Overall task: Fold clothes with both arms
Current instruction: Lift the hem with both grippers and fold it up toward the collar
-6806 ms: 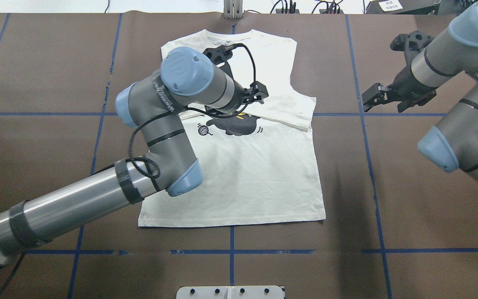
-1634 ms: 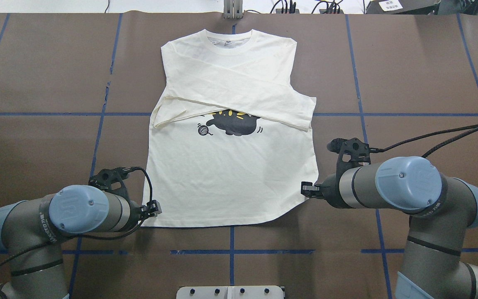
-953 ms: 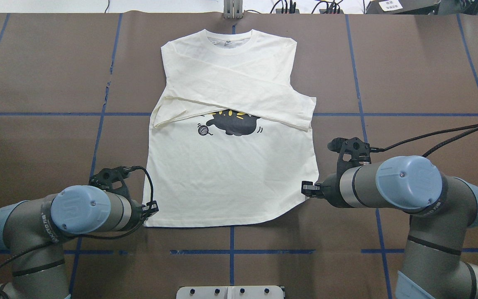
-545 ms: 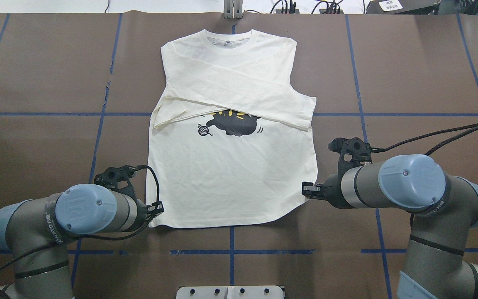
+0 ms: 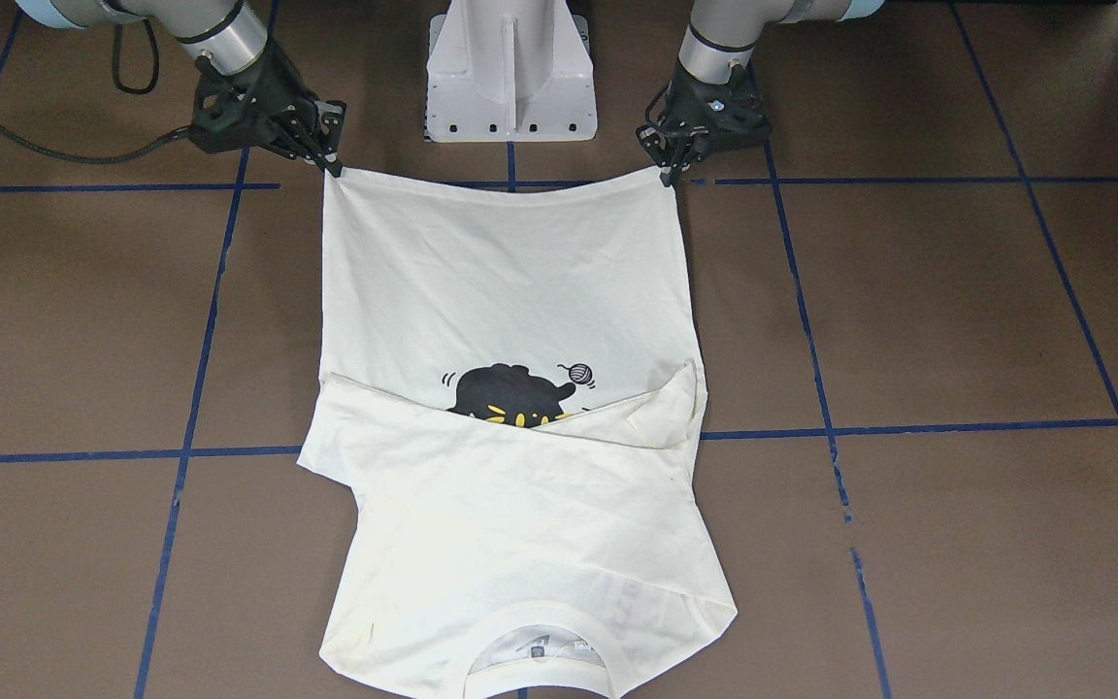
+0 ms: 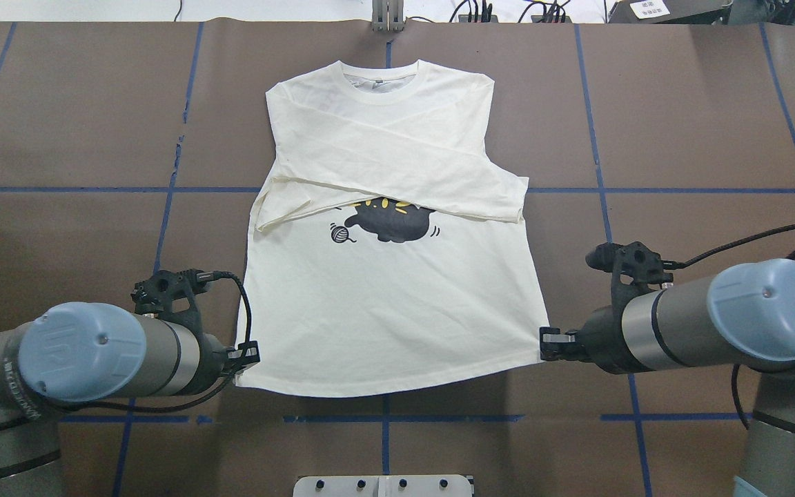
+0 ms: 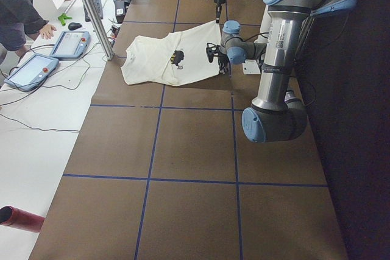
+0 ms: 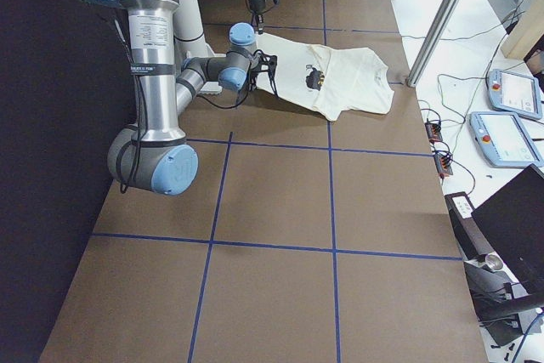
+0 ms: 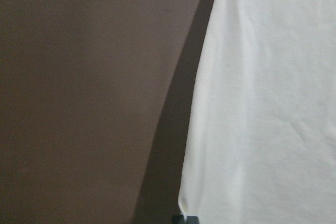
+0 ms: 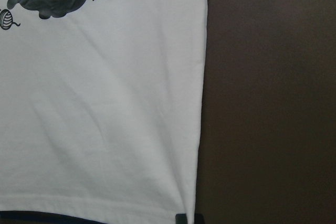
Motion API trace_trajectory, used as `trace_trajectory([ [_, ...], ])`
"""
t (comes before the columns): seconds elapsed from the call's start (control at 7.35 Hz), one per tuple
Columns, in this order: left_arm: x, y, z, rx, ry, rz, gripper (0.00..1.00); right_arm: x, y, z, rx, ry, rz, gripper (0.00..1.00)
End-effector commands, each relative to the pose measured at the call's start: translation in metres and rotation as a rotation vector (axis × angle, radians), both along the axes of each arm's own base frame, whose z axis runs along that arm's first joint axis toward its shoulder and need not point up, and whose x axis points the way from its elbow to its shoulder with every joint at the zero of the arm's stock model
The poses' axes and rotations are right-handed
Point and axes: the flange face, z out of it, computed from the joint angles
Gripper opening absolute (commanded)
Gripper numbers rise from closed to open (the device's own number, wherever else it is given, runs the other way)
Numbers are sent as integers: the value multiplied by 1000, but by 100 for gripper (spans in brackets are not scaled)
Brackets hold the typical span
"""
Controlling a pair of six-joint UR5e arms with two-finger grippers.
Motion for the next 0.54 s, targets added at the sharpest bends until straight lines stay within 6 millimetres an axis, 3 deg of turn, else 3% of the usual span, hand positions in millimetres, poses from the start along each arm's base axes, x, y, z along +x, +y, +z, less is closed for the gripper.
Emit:
trace_trajectory([
  [0.0,-49,26,-18,91,25,97,0,39,34,-12,-43,-40,-105,0],
  [0.14,-51,48,-27,75,44,160,0,43,44,-20,-76,-69,-179,0],
  [0.41,-45,55,-37,43,73,214,0,24,39,-18,-78,-70,-197,0],
])
